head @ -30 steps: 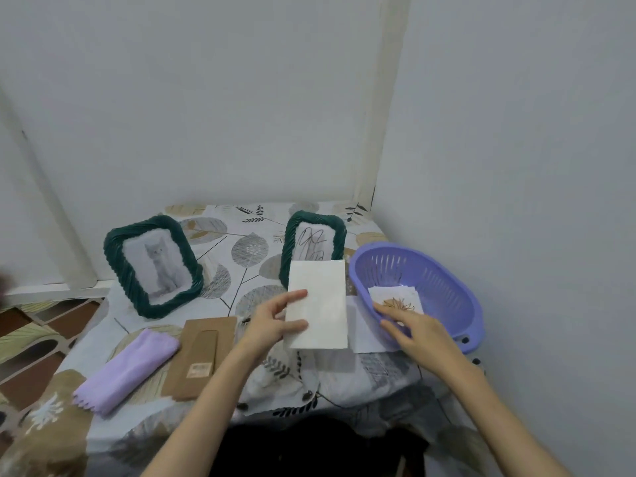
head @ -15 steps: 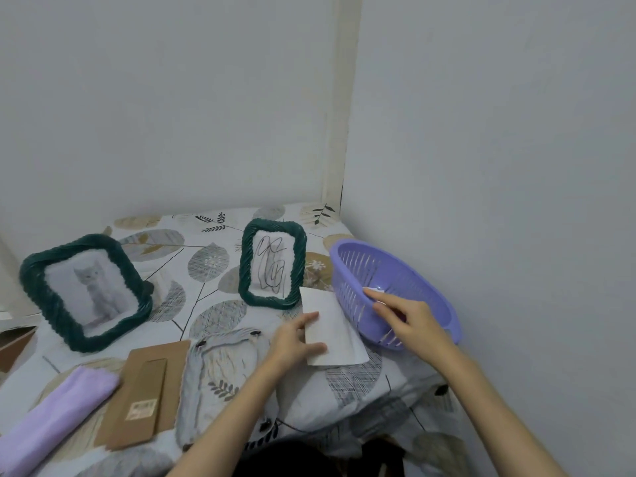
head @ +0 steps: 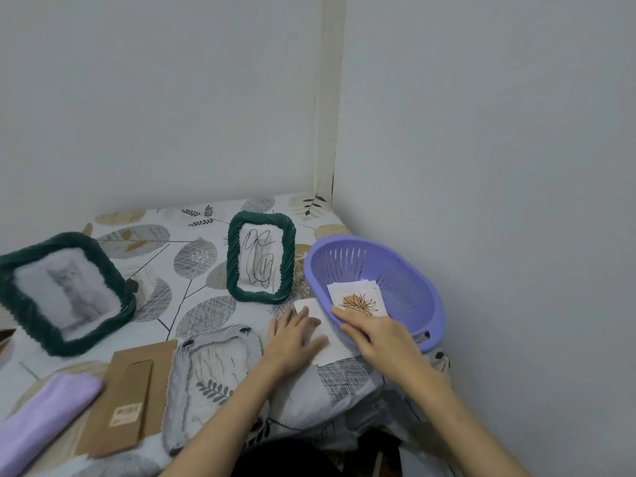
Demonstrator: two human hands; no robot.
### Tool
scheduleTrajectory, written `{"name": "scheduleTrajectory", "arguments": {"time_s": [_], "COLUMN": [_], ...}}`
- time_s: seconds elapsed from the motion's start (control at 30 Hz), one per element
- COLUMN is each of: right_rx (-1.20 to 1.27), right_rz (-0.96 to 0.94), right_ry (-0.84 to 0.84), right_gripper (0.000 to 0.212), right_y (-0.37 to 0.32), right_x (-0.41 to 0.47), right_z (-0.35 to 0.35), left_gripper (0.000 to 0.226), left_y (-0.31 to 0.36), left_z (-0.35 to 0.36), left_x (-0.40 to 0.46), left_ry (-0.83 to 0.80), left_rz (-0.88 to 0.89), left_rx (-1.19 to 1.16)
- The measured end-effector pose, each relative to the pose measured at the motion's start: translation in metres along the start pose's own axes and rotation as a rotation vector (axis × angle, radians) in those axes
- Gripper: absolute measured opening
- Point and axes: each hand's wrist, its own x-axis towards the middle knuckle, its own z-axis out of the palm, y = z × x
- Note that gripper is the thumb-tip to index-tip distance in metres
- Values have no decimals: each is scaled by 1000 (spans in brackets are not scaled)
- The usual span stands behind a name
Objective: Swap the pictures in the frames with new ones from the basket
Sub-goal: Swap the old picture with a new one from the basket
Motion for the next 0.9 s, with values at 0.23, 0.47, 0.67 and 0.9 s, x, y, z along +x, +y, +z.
{"name": "scheduleTrajectory", "arguments": {"time_s": [0.23,0.47,0.67,0.9], "right_rx": [152,-40,-162,-172], "right_rz": [143,644,746,720], "right_ry": [-123,-286,-398,-95], "right_gripper": [37,72,85,18], "right_y": [-7,47,48,53], "right_x": [3,62,70,64], "right_z": [-8,-8,-6,-16], "left_gripper": [40,72,78,75], "left_y": [19,27,27,26], "left_z": [-35,-42,-41,-44], "left_x": [-1,-1,0,-5], "left_ry": [319,208,255,253], "left_rz": [-111,8,8,0], "left_rx": [-820,-769,-749,-776]}}
